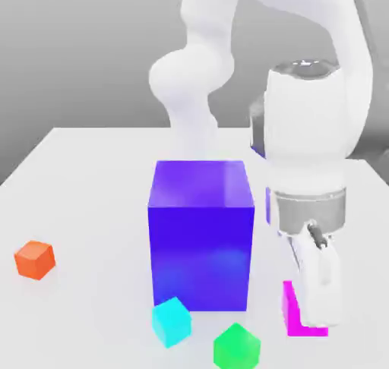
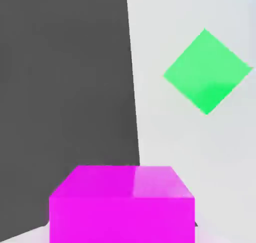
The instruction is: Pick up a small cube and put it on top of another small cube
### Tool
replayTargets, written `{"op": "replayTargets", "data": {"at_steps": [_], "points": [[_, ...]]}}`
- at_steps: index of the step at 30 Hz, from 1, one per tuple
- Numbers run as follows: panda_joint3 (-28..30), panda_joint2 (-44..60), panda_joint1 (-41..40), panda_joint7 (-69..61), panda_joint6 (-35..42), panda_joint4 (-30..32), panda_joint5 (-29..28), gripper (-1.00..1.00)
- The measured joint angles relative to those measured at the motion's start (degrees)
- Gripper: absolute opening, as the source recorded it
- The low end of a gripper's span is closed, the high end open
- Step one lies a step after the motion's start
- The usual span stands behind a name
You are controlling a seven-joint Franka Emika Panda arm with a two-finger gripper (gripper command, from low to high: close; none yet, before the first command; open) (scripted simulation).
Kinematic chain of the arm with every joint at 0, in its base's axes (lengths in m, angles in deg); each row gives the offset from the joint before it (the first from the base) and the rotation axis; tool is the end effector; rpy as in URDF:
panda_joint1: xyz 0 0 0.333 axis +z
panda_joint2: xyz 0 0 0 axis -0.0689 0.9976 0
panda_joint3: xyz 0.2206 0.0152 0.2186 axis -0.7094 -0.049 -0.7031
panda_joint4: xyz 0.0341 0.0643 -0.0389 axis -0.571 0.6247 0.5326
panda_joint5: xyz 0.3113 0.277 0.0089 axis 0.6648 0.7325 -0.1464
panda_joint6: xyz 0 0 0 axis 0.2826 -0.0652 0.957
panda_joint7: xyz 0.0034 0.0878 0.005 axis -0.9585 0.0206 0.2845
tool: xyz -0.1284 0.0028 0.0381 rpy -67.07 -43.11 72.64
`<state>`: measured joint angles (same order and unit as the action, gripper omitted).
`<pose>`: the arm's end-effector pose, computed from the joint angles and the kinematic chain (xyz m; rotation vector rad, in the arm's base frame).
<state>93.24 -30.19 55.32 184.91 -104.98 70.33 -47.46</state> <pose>0.5191 0.1108 0.2022 -0.8260 2.8855 0.0058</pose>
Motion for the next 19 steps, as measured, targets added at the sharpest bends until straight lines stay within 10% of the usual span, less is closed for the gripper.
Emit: {"op": "replayTargets", "data": {"at_steps": [10, 13, 14, 19], "points": [[12.6, 3.8, 8.0, 22.4, 8.5, 2.2, 3.1, -1.0], [5.8, 8.2, 2.7, 18.9, 5.0, 1.5, 10.8, -1.0], [2.9, 10.2, 0.4, 16.9, 3.7, 1.1, 13.8, 1.0], [2.9, 10.2, 0.4, 16.9, 3.7, 1.1, 13.8, 1.0]]}}
